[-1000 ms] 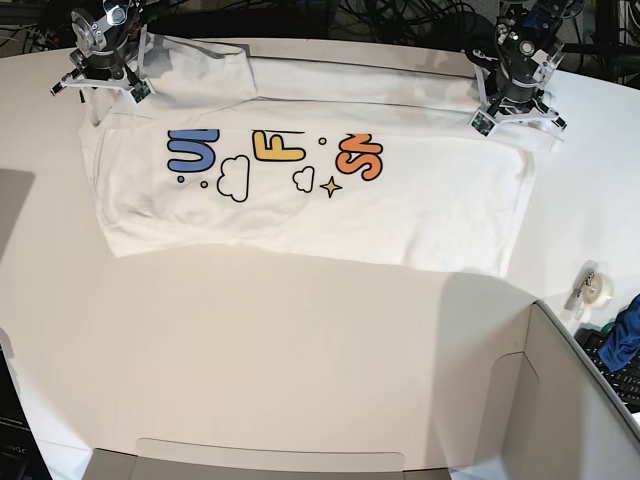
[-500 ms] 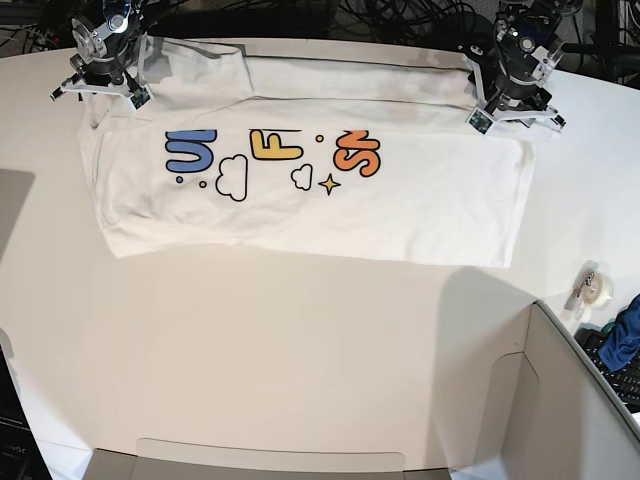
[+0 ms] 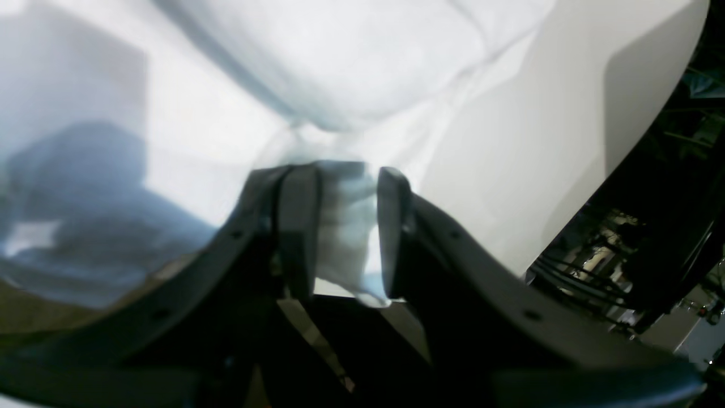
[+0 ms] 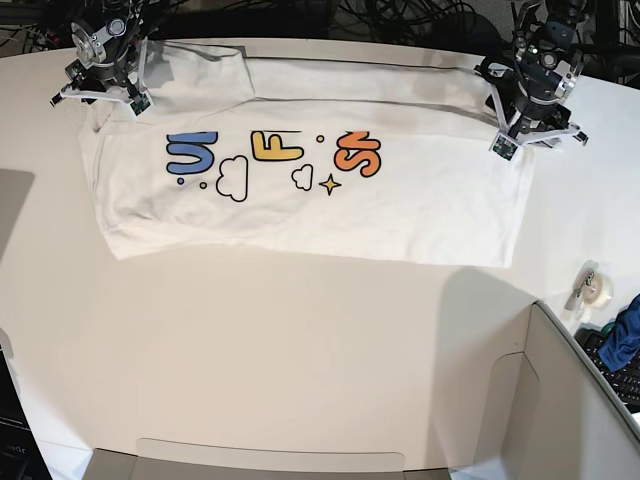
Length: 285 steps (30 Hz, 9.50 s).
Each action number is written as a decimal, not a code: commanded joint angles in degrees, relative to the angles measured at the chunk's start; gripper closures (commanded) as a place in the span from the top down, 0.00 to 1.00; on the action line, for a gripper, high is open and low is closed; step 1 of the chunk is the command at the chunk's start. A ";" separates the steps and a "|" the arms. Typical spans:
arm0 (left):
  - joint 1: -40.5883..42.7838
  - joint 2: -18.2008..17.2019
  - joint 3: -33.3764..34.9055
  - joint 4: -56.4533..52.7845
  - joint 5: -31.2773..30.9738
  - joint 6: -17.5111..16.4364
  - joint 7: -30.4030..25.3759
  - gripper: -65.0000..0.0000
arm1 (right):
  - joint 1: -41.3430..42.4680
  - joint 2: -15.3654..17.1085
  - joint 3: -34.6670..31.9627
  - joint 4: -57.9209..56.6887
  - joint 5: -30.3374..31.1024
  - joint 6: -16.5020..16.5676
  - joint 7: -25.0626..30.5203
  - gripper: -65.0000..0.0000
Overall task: Layout the t-shirt on the table in an organized manner, then fold the t-shirt properly
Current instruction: 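Release the left gripper and move it along the shirt's folded edge, then lower both grippers to the shirt's printed-side edge at each end, then pinch the printed-side edge with both grippers at the shirt's ends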
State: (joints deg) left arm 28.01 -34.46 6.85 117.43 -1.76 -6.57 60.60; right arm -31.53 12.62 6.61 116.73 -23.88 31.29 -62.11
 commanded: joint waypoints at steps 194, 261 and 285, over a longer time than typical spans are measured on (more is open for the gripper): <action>-54.60 10.24 -16.92 -70.44 -47.78 -10.00 -2.71 0.37 | 53.99 1.05 31.41 -41.61 32.80 0.93 0.52 0.65; -50.30 9.09 -16.83 -60.15 -47.87 -10.09 -2.09 0.00 | 54.25 -1.24 22.44 -48.38 43.88 8.23 0.61 0.19; -46.78 8.66 -16.65 -50.39 -47.95 -10.18 -1.92 0.00 | 53.99 -0.09 14.97 -41.17 43.53 8.71 0.52 0.00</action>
State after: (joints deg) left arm -17.45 -24.64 -9.63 66.00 -48.71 -16.36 59.75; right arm 21.23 11.73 21.41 74.46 18.81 39.29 -62.81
